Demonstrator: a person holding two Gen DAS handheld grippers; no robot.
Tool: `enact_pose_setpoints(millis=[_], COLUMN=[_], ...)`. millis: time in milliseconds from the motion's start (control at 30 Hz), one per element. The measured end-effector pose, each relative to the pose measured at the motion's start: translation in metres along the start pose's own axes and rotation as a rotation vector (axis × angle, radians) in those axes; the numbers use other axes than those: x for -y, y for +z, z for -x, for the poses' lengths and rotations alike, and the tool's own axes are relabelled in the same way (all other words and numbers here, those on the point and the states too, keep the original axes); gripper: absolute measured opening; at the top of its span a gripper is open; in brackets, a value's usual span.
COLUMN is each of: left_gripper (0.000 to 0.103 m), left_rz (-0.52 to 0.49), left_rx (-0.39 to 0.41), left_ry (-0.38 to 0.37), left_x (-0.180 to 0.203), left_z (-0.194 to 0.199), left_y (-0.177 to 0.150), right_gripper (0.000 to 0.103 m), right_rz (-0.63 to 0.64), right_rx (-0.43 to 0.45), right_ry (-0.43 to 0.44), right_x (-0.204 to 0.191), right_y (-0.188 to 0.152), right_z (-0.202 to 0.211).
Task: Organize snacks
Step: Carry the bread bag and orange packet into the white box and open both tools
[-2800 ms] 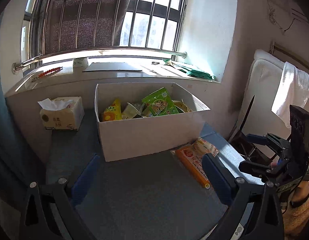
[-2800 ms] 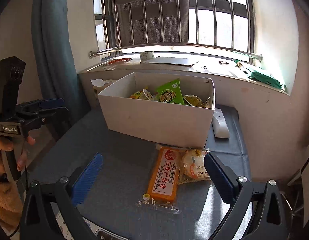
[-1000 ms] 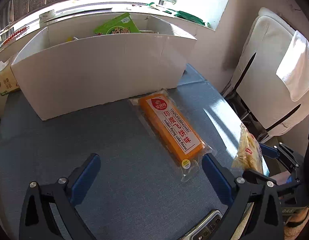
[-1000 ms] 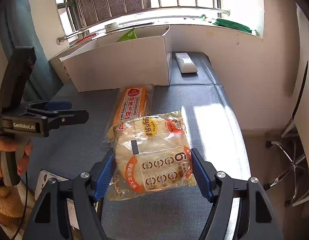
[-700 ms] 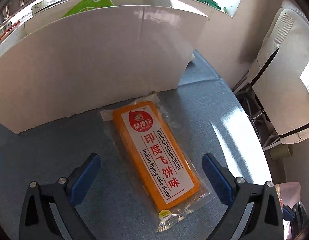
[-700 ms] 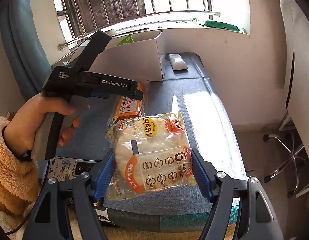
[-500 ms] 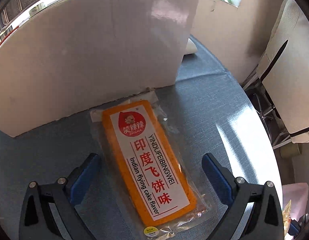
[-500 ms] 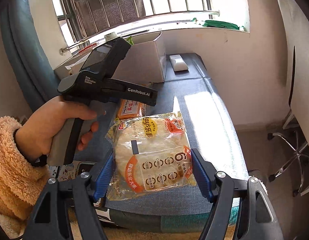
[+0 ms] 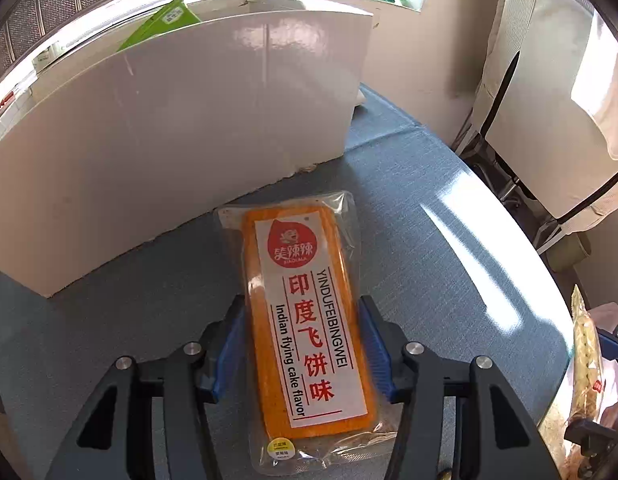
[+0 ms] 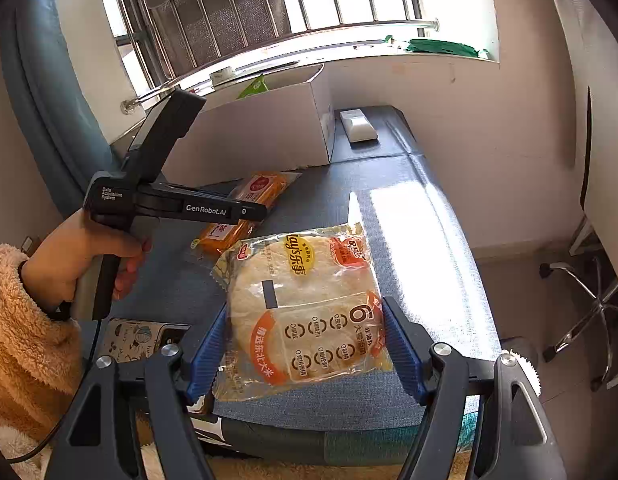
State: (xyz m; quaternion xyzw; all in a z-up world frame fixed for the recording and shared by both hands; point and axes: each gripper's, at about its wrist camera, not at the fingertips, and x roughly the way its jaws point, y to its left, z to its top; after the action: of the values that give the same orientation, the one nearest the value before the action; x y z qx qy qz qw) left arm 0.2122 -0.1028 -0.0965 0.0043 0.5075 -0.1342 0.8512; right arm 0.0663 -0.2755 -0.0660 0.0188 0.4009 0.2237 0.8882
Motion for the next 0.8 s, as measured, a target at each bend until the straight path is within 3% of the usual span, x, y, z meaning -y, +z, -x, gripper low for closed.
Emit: enact_pose_setpoints(millis=[233, 433, 633, 700, 800], left_gripper=[0.059, 0.059, 0.059, 0.059, 0.059], left_rz=[0.060, 0.140, 0.154, 0.159, 0.173], left_rx=[0.212, 0.423, 0.556, 0.572, 0.558], left_ry=[-0.039, -0.012, -0.015, -0.030, 0.004], left_x=[-0.028, -0.076, -0.116, -0.132, -0.154], left_z=[0.090, 0.163, 0.198, 0.195, 0.180], left_y=[-0.036, -0.045, -0.013, 0.014, 0.055], right_gripper=[0.077, 0.077, 0.077, 0.077, 0.077], right_rz=[0.046, 0.098, 0.137, 0.112, 0.077], right_rx=[0.023, 0.079, 0.166, 0.180, 0.172], right_ry=[0.041, 0.101, 0.110, 0.105, 0.079], right_x=[-0.020, -0.044, -0.067, -0.069, -0.070], right_y=[0.023, 0.079, 0.165, 0.196, 0.240], right_z=[-0.008, -0.025, -0.050, -0.065, -0.093])
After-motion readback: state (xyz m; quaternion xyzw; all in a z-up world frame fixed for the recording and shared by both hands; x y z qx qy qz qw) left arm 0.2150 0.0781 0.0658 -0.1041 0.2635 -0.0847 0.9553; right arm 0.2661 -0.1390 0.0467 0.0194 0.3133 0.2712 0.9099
